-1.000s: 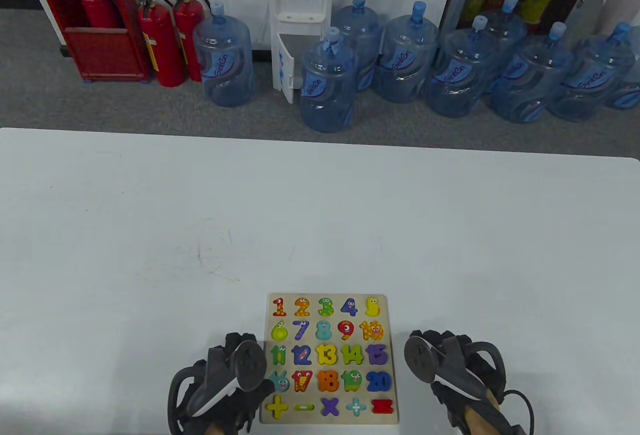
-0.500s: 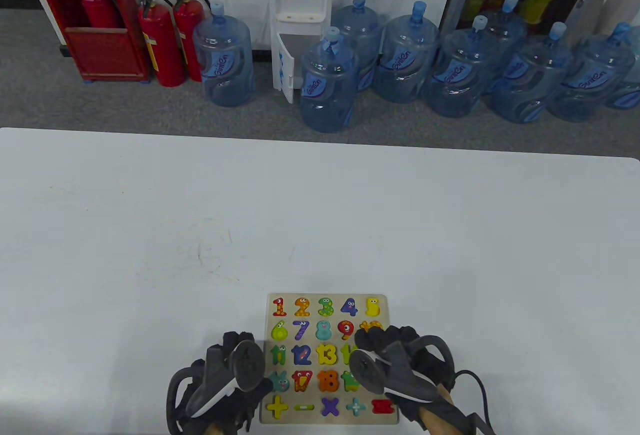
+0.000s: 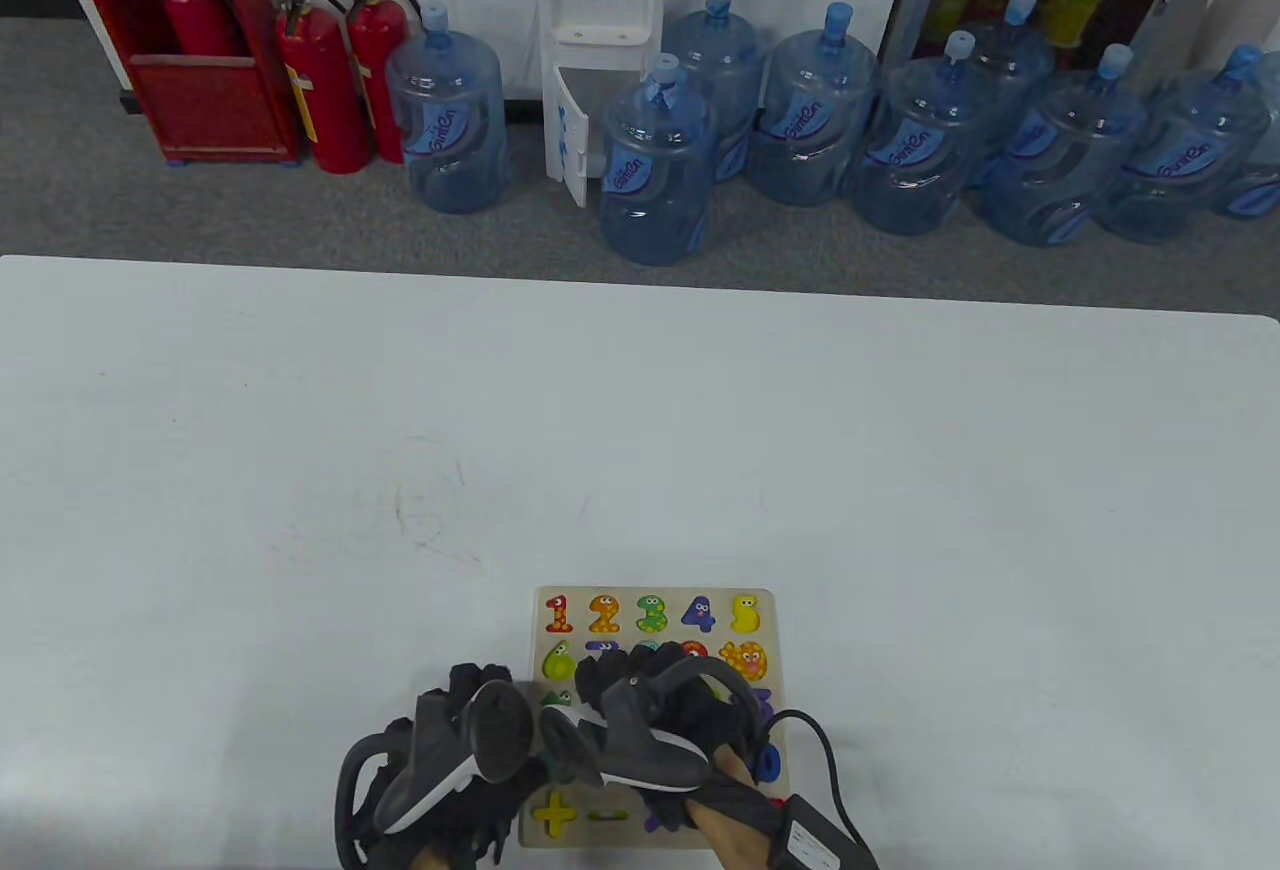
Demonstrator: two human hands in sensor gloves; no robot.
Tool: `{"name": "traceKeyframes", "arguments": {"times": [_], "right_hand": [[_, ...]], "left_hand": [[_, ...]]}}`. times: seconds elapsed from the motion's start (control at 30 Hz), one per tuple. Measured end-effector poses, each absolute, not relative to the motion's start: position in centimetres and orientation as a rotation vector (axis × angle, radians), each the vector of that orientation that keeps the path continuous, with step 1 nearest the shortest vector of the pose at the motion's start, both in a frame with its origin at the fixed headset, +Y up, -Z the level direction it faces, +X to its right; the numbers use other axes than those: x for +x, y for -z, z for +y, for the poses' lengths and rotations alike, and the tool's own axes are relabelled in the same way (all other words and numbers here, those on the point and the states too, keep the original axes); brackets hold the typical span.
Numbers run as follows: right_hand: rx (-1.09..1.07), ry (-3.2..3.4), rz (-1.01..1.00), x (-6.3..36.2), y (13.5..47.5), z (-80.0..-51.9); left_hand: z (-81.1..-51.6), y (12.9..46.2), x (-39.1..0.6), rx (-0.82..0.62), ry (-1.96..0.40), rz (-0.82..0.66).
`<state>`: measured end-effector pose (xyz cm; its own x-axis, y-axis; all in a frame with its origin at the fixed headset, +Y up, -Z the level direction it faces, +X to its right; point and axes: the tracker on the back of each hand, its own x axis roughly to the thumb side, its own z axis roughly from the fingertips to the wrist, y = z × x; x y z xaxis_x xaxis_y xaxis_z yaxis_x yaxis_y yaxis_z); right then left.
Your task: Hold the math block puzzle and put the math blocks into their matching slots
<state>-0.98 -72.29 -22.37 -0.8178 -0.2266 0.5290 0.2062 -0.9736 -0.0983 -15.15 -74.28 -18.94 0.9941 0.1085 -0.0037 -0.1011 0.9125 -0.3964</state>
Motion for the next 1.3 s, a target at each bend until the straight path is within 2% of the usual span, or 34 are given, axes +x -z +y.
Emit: {"name": "traceKeyframes", "arguments": {"times": [0.6,0.83,0.97,1.03,1.13,1.3], "right_hand": [[-0.816,2.822,-0.006,-2.5,21.8,-73.2],[-0.843,2.861,0.083,-0.9,21.5,-71.2],[-0.75,2.887,0.121,2.7,21.8,-70.1],[-0.667,2.906,0.114,6.2,21.8,-68.8],[-0.515,2.91,0.095,11.9,22.6,-68.3],[-0.257,2.945,0.038,20.5,22.9,-69.2]], "left_hand": [[-74.3,19.0,-15.1,-0.416,-0.11,-0.013],[-74.3,19.0,-15.1,-0.416,-0.112,-0.016],[-74.3,19.0,-15.1,-0.417,-0.111,-0.016],[-74.2,19.0,-15.1,-0.418,-0.111,-0.015],[-74.3,19.0,-15.1,-0.42,-0.111,-0.014],[-74.2,19.0,-15.2,-0.425,-0.111,-0.011]]}}
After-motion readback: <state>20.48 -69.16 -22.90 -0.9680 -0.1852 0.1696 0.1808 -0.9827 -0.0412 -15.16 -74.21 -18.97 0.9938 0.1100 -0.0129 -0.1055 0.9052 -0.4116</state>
